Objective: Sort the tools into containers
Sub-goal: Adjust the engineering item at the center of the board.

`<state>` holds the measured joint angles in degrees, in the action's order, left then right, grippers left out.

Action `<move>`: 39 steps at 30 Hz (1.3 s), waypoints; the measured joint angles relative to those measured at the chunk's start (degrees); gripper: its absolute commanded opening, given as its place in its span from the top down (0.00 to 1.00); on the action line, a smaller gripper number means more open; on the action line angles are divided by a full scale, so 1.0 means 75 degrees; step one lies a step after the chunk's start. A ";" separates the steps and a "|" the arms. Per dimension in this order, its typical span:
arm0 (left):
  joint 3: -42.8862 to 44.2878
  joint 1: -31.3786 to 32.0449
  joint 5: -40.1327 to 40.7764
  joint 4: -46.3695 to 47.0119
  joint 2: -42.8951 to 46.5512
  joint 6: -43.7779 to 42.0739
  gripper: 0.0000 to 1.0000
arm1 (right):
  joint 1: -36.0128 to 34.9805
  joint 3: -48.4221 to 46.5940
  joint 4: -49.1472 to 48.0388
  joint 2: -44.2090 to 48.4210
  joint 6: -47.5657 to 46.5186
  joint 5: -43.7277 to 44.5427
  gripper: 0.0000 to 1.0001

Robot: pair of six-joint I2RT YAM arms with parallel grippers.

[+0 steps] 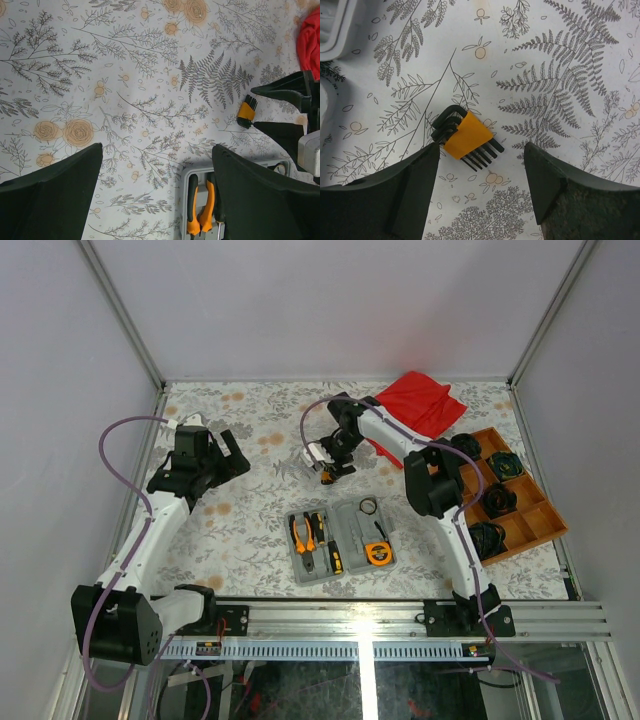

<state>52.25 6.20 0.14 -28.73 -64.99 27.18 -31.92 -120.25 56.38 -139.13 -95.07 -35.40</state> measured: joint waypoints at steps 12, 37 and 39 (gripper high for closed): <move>0.0000 -0.0050 -0.0035 0.0000 -0.0041 0.0000 0.12 | -0.0175 -0.0676 0.0731 -0.0463 0.0067 0.0323 0.33; 0.0000 -0.0082 -0.0111 0.0000 -0.0047 0.0000 0.12 | -0.0227 0.0370 -0.0635 0.0099 0.4832 0.1131 0.54; -0.0003 -0.0085 -0.0111 0.0000 -0.0047 0.0000 0.12 | -0.0254 0.0755 -0.0895 0.0321 0.5377 0.1215 0.54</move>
<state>52.23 5.56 -0.69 -28.73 -65.34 27.18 -33.82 -114.59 49.67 -136.73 -54.74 -26.28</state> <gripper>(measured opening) 0.884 0.464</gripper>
